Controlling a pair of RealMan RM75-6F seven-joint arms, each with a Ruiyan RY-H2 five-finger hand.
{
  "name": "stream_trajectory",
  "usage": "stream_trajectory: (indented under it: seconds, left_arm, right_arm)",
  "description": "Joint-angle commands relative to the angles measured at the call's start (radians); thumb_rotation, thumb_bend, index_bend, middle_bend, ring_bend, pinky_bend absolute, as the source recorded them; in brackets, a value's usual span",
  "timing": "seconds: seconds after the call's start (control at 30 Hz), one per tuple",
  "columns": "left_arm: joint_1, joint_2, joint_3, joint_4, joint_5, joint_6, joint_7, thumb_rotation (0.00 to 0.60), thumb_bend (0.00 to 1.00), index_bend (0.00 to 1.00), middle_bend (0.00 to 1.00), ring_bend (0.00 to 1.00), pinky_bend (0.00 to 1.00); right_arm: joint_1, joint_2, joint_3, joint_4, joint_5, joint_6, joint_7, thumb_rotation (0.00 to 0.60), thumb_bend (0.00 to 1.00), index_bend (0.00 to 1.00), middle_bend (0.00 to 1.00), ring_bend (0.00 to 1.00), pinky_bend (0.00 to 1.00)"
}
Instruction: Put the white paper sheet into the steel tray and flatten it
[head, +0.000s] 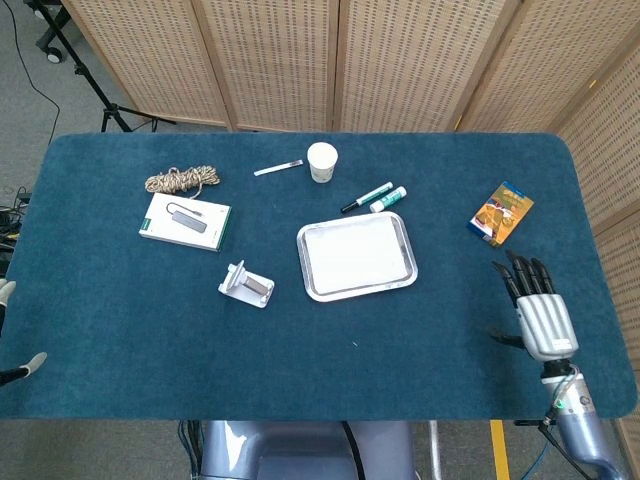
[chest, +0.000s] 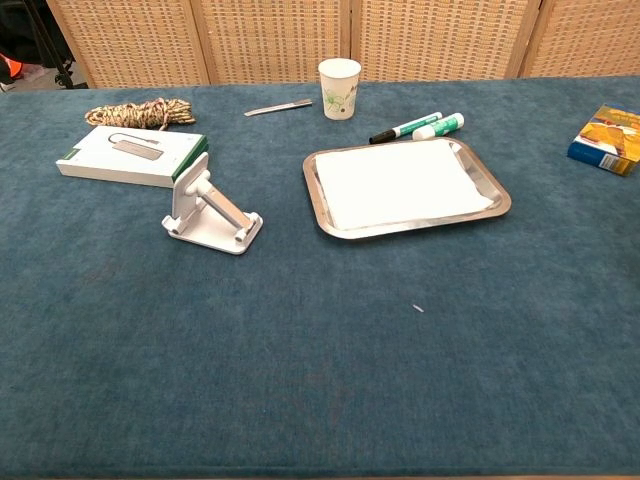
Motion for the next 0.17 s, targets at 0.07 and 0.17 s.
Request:
stream_trajectory:
  seconds: [0.07, 0.17]
  left_arm:
    - [0.004, -0.001, 0.001, 0.007, 0.005, 0.003, -0.012, 0.600, 0.00, 0.00, 0.00, 0.00, 0.00]
    - [0.008, 0.000, 0.003, 0.009, 0.014, 0.010, -0.020, 0.600, 0.00, 0.00, 0.00, 0.00, 0.00]
  right_arm:
    - [-0.044, 0.012, -0.019, 0.030, -0.039, 0.043, 0.037, 0.600, 0.00, 0.09, 0.00, 0.00, 0.00]
    - [-0.060, 0.014, -0.018, 0.037, -0.049, 0.056, 0.040, 0.600, 0.00, 0.09, 0.00, 0.00, 0.00]
